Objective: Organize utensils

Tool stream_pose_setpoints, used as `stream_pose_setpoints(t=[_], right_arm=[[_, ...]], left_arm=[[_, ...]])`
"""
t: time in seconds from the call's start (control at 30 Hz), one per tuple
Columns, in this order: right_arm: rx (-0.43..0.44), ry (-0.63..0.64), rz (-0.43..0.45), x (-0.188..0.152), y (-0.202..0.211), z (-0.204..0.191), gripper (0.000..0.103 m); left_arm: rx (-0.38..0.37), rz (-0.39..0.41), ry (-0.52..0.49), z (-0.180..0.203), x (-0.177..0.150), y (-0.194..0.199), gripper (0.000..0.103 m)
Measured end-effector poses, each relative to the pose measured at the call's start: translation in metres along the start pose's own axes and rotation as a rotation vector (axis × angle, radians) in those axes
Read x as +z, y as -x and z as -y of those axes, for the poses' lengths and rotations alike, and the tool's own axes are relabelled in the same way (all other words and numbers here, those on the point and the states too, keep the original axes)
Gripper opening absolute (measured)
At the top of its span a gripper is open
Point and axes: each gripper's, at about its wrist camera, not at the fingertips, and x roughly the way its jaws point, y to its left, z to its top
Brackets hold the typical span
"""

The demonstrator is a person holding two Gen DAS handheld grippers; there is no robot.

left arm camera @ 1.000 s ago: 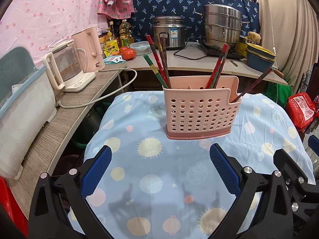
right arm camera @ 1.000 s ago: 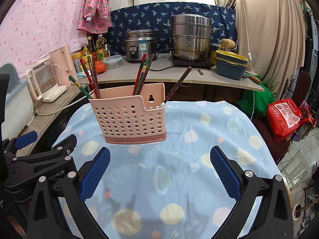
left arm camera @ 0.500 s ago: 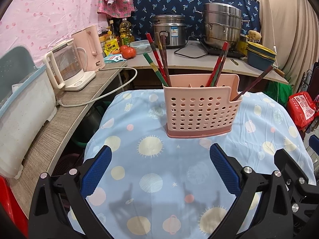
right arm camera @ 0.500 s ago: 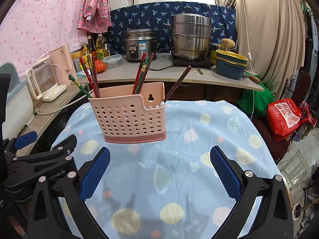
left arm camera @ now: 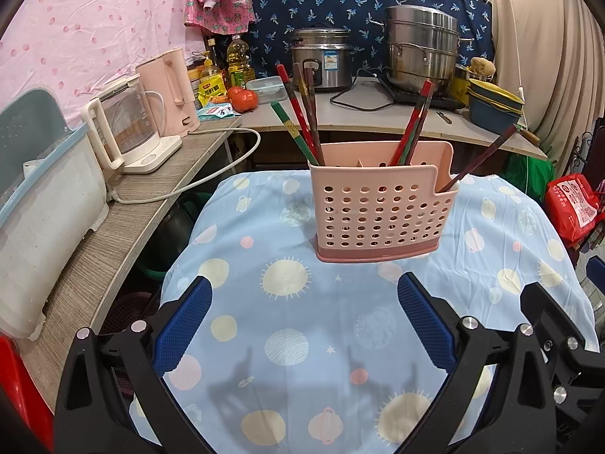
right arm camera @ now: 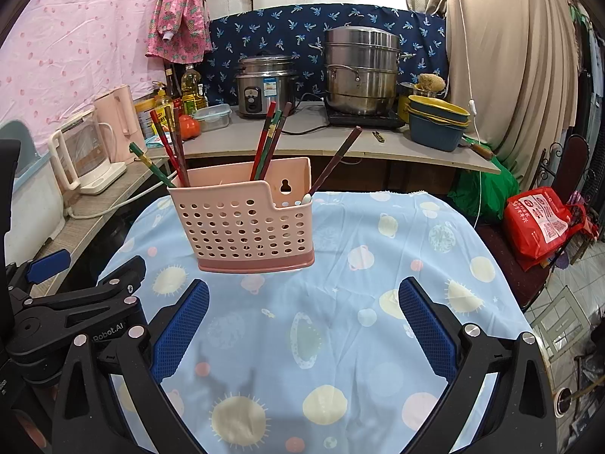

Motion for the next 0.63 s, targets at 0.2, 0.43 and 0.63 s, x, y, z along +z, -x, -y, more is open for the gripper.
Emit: stream_pose_setpoints(t=[0.2, 0.43, 0.63], right_arm=[[0.000, 0.001, 0.000, -0.0001, 0.0000, 0.0004, 0.097], [0.001, 0.001, 0.000, 0.0002, -0.0001, 0.0003, 0.097], [-0.003, 0.004, 0.002, -0.0008, 0.0012, 0.0022, 0.097]], left_arm=[[0.001, -0.001, -0.001, -0.0001, 0.0001, -0.0002, 0.094], [-0.002, -0.001, -0.002, 0.0002, 0.0004, -0.0001, 0.094], [0.005, 0.002, 0.006, -0.0009, -0.0004, 0.0019, 0.094]])
